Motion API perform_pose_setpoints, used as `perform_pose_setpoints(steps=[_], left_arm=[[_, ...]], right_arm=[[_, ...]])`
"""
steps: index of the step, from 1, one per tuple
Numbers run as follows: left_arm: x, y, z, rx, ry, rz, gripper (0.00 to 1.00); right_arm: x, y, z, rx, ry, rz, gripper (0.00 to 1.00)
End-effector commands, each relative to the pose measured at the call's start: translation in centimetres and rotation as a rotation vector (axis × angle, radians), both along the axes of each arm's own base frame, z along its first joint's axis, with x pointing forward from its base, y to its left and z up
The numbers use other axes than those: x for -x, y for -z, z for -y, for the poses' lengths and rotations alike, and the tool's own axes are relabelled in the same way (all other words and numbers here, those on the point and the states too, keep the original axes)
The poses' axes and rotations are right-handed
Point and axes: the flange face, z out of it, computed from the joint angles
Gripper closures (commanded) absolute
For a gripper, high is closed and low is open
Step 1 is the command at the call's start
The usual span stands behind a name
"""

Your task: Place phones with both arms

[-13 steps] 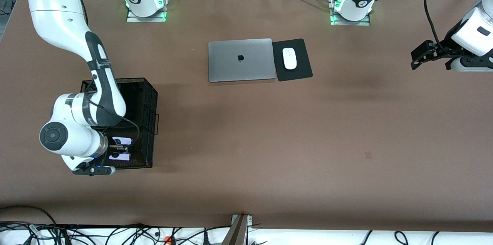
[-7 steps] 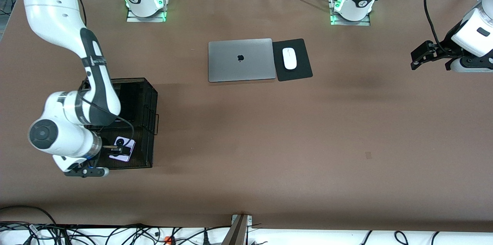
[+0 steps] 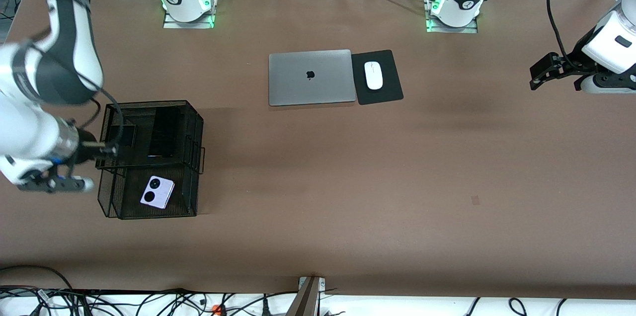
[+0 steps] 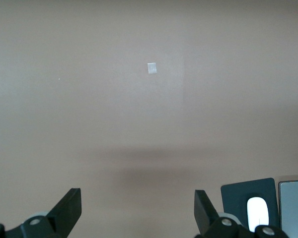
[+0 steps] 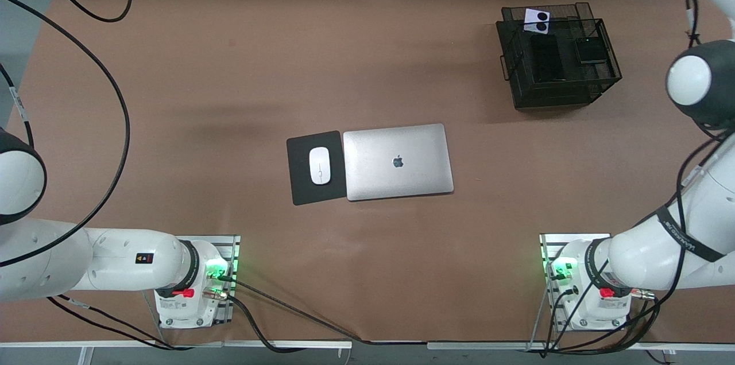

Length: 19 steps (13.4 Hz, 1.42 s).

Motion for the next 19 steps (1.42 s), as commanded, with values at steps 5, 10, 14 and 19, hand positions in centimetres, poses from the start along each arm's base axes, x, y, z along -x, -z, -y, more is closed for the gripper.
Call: perform_pose_setpoints(steps=[5,10,14,19], left_arm=[[-0.1,-0.6,-0.2,0.014,0.012,-0.005,0.00],[0.0,-0.5,-0.4,0.014,0.011,-0.014,0.00],[0.0,-0.6,-0.4,0.014,0.008,-0.014,0.00],[0.1,-0.5,-0.4,0.013,0.010,-0.021,0.00]], right_arm=[[11.1,-7.0,5.9,-0.002,0.094,-0.024,0.00],[13.4,-10.1,9.5,-0.009,0.074,-0.012,0.00],[14.1,-11.4,9.0,0.017,0.074,-0.010,0.00],[13.8,-11.3,8.0,0.010,0.058,-0.010,0.00]])
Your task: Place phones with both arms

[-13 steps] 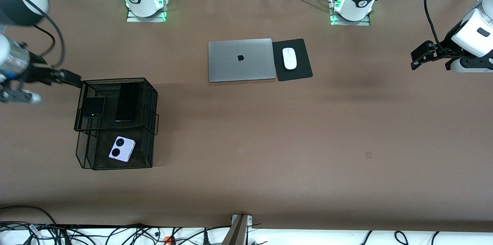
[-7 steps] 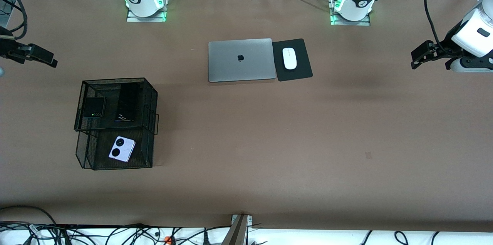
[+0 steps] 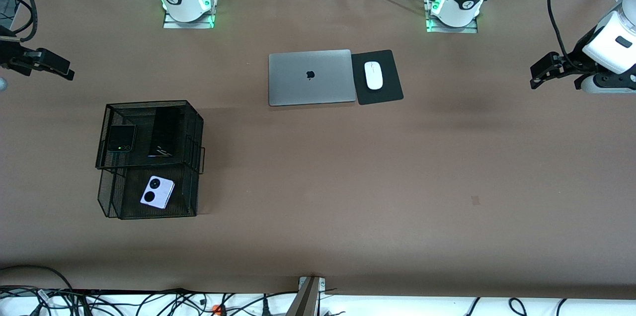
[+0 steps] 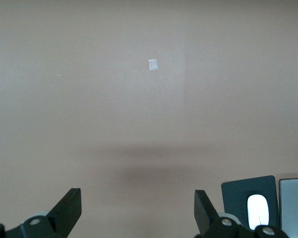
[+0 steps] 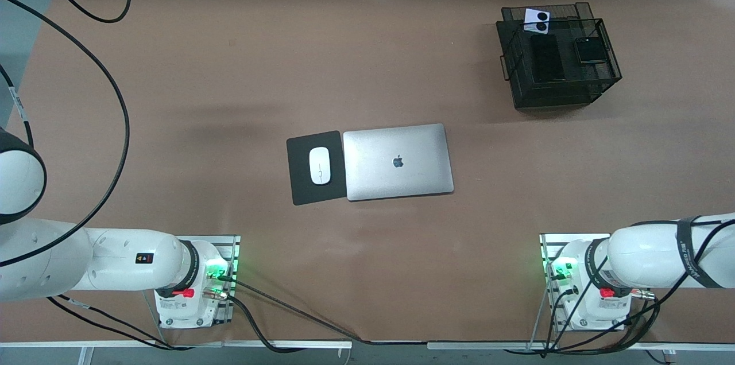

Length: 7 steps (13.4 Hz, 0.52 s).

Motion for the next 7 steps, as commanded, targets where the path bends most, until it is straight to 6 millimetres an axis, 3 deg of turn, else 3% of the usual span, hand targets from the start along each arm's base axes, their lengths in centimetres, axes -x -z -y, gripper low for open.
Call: perform_pose_setpoints(steps=[1,7], left_arm=[[-0.06,-0.64,-0.16,0.014,0.015,-0.006,0.00],[-0.01,-0.60,-0.16,0.014,0.015,-0.011,0.00]], right_arm=[[0.50,-0.33,-0.16,0.002,-0.009,-0.001,0.00],[0.53,-0.41,-0.31,-0.011,-0.006,0.002,0.00]])
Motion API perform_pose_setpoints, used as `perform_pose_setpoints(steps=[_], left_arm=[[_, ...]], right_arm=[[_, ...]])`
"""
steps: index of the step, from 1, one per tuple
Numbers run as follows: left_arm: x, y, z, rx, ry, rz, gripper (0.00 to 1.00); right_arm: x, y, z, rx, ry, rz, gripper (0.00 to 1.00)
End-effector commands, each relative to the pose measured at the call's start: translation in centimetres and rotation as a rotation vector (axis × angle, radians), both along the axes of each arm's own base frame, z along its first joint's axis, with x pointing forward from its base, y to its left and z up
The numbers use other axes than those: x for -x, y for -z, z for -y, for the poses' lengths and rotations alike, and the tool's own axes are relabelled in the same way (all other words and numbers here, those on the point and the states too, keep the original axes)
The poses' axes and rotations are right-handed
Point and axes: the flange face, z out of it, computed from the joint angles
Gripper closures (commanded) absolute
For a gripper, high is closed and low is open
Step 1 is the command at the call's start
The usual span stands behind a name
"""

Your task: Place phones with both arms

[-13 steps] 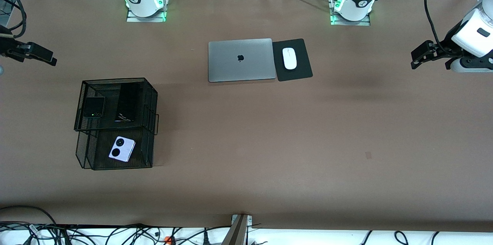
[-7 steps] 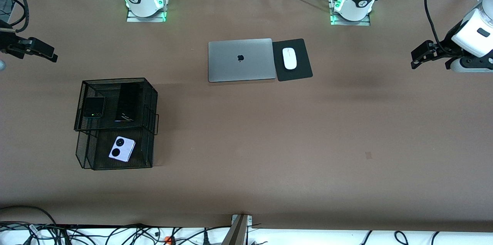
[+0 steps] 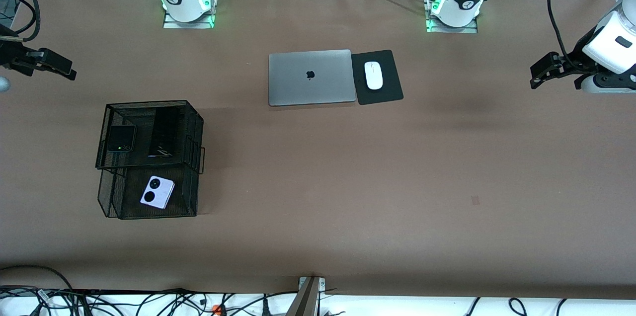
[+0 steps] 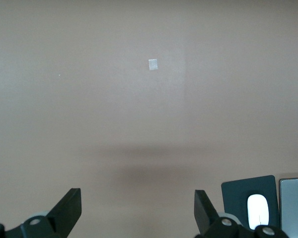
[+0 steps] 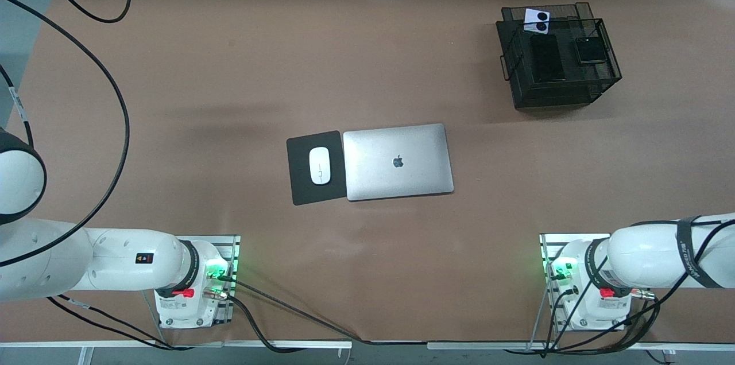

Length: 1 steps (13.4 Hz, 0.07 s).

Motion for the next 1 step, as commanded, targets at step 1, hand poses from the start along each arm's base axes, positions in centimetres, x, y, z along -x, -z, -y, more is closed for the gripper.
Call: perform_pose_setpoints(steps=[1], left_arm=[[-0.03,-0.61,-0.16,0.014,0.015,-0.009,0.00]], right_arm=[[0.50,-0.33,-0.16,-0.010,-0.004,0.000,0.00]])
